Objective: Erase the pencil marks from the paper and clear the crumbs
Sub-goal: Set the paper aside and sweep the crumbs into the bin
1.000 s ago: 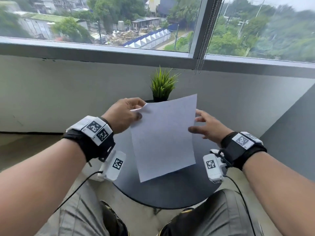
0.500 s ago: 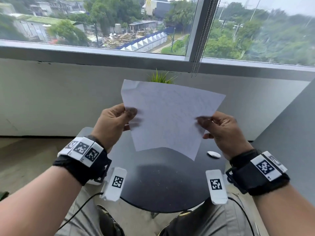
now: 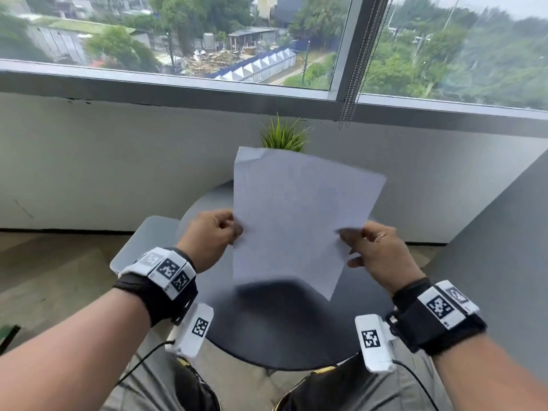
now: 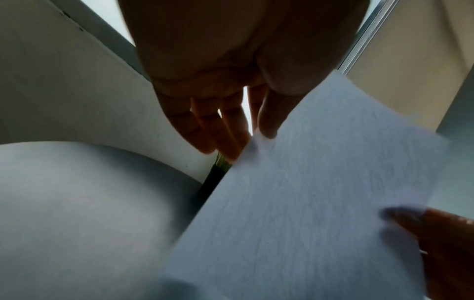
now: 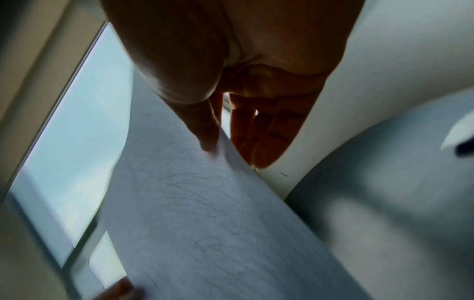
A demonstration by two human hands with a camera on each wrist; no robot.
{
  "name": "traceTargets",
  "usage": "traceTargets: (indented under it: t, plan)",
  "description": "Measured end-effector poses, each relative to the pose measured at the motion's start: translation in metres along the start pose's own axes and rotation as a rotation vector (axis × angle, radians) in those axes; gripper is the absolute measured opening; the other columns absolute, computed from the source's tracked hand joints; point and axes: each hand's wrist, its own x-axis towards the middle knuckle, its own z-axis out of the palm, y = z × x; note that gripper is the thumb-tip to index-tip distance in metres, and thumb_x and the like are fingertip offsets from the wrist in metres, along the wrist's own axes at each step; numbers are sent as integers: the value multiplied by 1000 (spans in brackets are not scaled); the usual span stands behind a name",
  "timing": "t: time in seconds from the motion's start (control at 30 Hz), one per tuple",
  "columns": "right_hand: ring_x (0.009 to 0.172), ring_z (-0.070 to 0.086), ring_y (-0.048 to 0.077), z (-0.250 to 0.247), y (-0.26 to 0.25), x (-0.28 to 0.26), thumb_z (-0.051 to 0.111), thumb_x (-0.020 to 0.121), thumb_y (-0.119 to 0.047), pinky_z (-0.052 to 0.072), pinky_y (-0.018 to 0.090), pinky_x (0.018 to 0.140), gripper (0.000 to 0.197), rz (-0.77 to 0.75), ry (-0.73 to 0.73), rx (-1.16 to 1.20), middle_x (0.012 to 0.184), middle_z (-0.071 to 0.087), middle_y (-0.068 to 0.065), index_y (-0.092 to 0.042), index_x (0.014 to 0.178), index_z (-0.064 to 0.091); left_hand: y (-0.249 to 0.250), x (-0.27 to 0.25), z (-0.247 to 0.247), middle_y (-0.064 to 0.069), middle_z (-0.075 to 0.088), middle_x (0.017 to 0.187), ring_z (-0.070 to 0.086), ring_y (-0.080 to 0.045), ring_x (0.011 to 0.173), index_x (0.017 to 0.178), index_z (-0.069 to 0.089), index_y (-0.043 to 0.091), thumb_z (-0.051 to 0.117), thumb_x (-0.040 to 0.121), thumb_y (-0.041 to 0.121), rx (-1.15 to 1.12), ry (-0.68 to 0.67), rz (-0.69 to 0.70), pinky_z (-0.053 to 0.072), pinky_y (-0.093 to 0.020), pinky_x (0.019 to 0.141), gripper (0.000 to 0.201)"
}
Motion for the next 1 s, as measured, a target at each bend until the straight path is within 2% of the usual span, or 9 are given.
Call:
traceTargets:
  t: [0.13,0.2,0.33,0.47,0.57,0.7,0.83,0.93,1.0]
  plan:
    - [59,54,20,-7,8,20,64,91,-13,50,25,44,10,156,202,219,76,60,9,-16,83,68,16,13,-2,11,63,91,63,-10,84,130,58,37,68,89,25,93,207,120,48,-31,84,44]
    - [56,50,21,-4,22,29,61,92,-11,49,25,43,12,273,268,330,80,55,11,-17,82,64,25,12,5,7,57,102,58,-11,92,132,57,34,64,90,17,183,193,227,48,-33,89,45]
    - [54,49,21,8,49,40,56,94,-8,49,26,41,17,465,378,524,73,46,9,-14,80,49,12,7,26,6,46,122,49,-14,107,133,59,36,56,87,6,388,-109,266,41,-29,97,55]
    - [56,56,24,20,63,53,52,94,-1,54,30,44,15,531,382,610,73,52,12,-10,83,47,-6,19,39,12,28,152,54,-17,122,151,26,48,54,90,17,548,-419,174,46,-32,100,75]
    - [61,59,27,30,66,69,50,94,0,57,35,49,12,558,364,653,80,54,12,-9,87,47,-11,42,52,13,17,162,44,-16,137,154,18,50,51,93,20,603,-494,187,41,-36,109,76]
    - [71,63,32,40,66,88,52,96,-7,60,40,54,4,617,280,702,93,54,15,-8,98,49,-18,80,72,9,30,159,38,-16,142,154,30,41,48,95,18,710,-530,170,33,-29,112,66]
    - [71,66,25,16,60,86,58,95,-32,56,34,60,27,675,-76,287,97,68,15,-7,106,59,-35,105,85,6,40,154,43,-18,139,145,48,38,47,95,20,782,-558,110,36,-31,113,53]
    - [54,50,17,-30,63,82,67,89,-27,40,25,46,18,515,-32,-115,77,63,8,-10,89,64,-41,116,86,10,39,154,41,-19,139,137,54,42,44,93,17,813,-555,107,36,-35,113,51]
    - [63,55,16,-60,67,78,72,82,-28,46,27,53,9,398,-32,-522,77,63,-1,-21,83,67,-44,122,85,13,39,153,40,-22,137,133,55,46,42,90,13,849,-570,118,37,-40,113,56]
